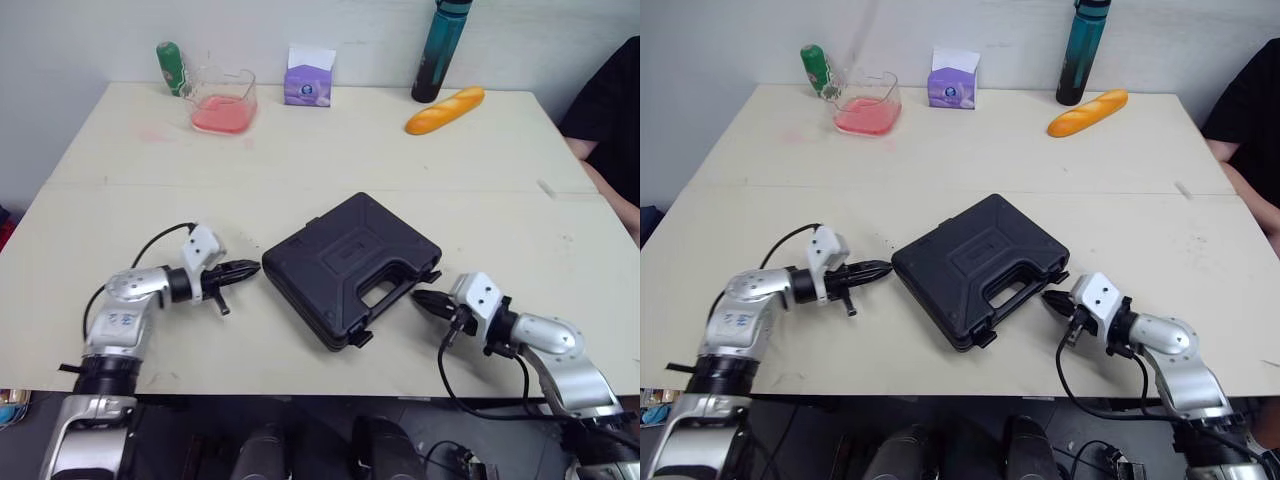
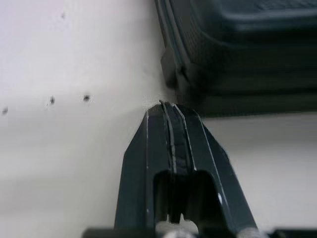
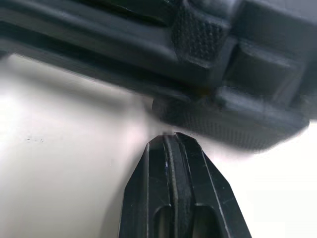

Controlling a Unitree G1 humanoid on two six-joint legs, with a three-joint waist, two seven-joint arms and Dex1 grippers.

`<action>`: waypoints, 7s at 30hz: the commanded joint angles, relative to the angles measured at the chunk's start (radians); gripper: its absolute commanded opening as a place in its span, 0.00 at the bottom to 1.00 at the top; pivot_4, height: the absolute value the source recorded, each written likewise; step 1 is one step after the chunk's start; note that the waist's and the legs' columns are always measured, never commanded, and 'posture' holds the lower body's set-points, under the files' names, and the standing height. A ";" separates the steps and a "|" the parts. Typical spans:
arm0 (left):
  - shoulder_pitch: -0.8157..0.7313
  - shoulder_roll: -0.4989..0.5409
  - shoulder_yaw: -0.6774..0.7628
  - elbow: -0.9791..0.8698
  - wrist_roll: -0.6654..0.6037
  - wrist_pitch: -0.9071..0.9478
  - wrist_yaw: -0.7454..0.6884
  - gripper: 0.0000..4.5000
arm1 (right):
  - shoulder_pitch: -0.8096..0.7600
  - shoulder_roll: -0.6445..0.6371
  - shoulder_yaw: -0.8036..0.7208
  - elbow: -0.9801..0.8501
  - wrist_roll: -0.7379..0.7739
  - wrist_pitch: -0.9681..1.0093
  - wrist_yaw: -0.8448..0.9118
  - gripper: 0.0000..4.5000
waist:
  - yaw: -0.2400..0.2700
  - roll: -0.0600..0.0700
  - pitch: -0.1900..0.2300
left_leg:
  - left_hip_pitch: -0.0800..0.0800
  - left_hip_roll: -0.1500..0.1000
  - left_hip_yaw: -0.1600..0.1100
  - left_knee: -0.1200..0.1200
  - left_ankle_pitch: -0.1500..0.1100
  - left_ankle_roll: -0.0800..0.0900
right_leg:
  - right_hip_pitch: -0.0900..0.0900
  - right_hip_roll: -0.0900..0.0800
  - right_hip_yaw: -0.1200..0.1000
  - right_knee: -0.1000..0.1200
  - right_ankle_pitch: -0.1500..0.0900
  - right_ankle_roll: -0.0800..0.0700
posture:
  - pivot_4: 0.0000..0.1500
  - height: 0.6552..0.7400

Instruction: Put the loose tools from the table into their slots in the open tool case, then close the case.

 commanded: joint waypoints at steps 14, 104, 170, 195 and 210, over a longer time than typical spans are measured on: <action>-0.353 -0.117 -0.219 -0.299 -0.193 0.303 0.018 0.00 | 0.219 0.060 -0.267 -0.271 0.223 0.099 -0.098 0.01 | 0.019 0.001 0.000 | 0.002 -0.001 0.001 0.000 0.000 0.000 | 0.002 0.003 0.003 -0.001 0.000 0.001 | 1.00 1.00; -0.510 -0.507 -0.588 0.476 0.357 0.129 0.134 0.00 | -0.031 0.099 -0.076 -0.155 0.061 0.177 -0.162 0.01 | -0.002 -0.001 -0.021 | 0.015 0.002 -0.003 -0.002 -0.009 0.006 | 0.018 -0.005 -0.001 -0.012 0.000 -0.001 | 1.00 1.00; 0.054 -0.008 -0.474 -0.359 0.134 0.095 0.003 0.00 | 0.168 0.064 0.164 -0.306 0.103 0.018 0.157 0.01 | 0.025 0.014 -0.012 | 0.016 0.000 -0.003 -0.010 -0.006 0.003 | 0.019 -0.005 0.002 -0.021 0.002 0.001 | 1.00 1.00; 0.055 -0.001 -0.505 -0.349 0.148 0.108 0.008 0.00 | 0.072 0.087 0.168 -0.262 0.099 0.019 0.150 0.01 | 0.023 0.015 -0.015 | 0.018 0.001 -0.002 -0.010 -0.006 0.002 | 0.019 -0.006 0.007 -0.021 0.002 0.000 | 1.00 1.00; 0.071 0.021 -0.523 -0.364 0.148 0.144 0.022 0.00 | 0.028 0.106 0.167 -0.294 0.130 0.098 0.138 0.01 | 0.022 0.016 -0.017 | 0.019 0.002 -0.002 -0.012 -0.009 0.003 | 0.019 -0.006 0.008 -0.021 0.002 -0.003 | 1.00 1.00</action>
